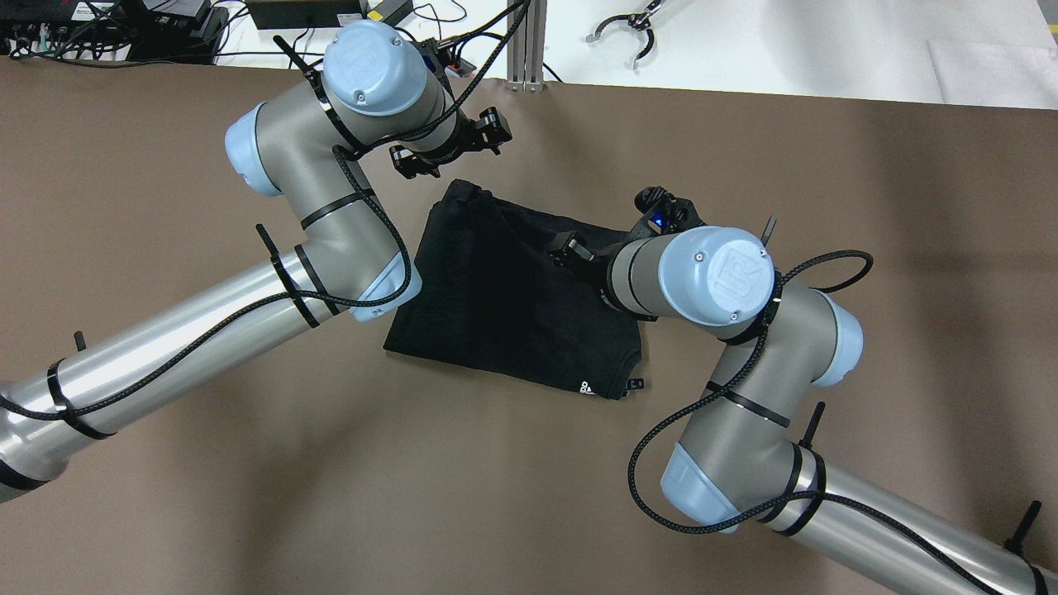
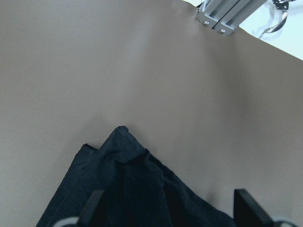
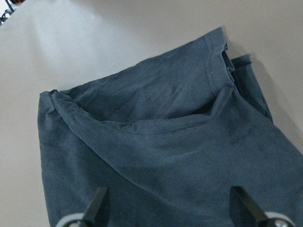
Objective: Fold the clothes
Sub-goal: 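Lay the folded end down and open both grippers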
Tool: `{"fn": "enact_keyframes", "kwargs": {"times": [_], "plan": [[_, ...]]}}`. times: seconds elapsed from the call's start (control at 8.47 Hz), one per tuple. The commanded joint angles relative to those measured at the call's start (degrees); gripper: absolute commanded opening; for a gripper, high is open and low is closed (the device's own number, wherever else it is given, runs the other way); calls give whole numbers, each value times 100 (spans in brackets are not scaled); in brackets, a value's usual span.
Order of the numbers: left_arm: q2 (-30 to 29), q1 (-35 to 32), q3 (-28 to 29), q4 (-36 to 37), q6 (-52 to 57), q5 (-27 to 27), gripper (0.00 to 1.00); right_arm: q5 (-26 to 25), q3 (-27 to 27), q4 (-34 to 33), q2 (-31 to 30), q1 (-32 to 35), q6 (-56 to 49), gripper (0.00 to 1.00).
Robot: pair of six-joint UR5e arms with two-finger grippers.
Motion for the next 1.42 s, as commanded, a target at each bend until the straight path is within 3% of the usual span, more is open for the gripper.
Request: {"fn": "enact_keyframes", "kwargs": {"times": [0.0, 0.35, 0.47, 0.83, 0.94, 1.06, 1.18, 1.3], "plan": [[127, 31, -198, 0, -4, 0, 95, -260, -519, 7, 95, -195, -77, 67], [242, 58, -287, 0, 5, 0, 95, -523, -1425, 7, 516, -265, -95, 4], [242, 58, -296, 0, 5, 0, 95, -585, -1566, 16, 491, -248, -260, 0], [321, 58, -287, -44, 14, 17, 95, -866, -2313, 51, 482, 383, -1183, 2], [373, 58, -296, -123, 14, 0, 95, -832, -2324, 51, 482, 611, -1524, 12], [383, 58, -296, -167, 14, -9, 95, -780, -2315, 51, 482, 762, -1745, 57], [374, 58, -296, -167, 14, -79, 95, -405, -2245, 16, 474, 928, -2087, 93], [374, 58, -296, -167, 14, -88, 95, 243, -2062, -10, 421, 1043, -2421, 94]]}}
